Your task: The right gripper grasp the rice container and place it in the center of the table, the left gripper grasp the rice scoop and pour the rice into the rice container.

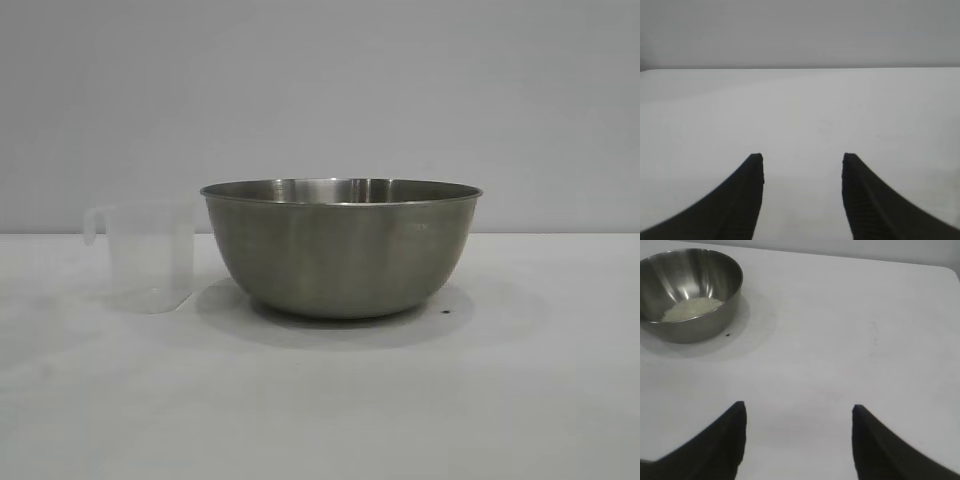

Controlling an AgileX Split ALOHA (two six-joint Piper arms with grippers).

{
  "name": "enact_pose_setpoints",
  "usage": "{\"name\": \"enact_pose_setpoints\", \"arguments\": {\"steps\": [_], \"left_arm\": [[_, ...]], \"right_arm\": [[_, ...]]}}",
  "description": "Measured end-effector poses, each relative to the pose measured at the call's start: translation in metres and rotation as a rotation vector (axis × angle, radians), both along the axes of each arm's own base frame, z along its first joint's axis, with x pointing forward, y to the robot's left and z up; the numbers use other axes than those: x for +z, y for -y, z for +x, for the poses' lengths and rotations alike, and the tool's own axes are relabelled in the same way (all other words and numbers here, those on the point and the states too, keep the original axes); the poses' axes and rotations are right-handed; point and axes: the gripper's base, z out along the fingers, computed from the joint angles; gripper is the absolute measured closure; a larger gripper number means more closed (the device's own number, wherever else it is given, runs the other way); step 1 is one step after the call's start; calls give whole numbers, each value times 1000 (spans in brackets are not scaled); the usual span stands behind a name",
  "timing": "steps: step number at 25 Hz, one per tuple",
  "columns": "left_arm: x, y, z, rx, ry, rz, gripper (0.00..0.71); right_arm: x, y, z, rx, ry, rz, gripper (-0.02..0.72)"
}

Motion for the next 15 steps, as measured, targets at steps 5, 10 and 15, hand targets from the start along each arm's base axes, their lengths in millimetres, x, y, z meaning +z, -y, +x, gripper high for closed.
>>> {"name": "enact_pose_setpoints", "arguments": {"steps": [5,10,15], "left_arm": [[12,0,17,-23,-34,-5,397],[37,0,37,-22,-120,-5,397],[59,-1,54,-20,-250,-5,397]], "right_arm": [[0,0,0,0,0,0,301],[0,0,0,0,0,0,301],[0,0,0,0,0,0,301]]}}
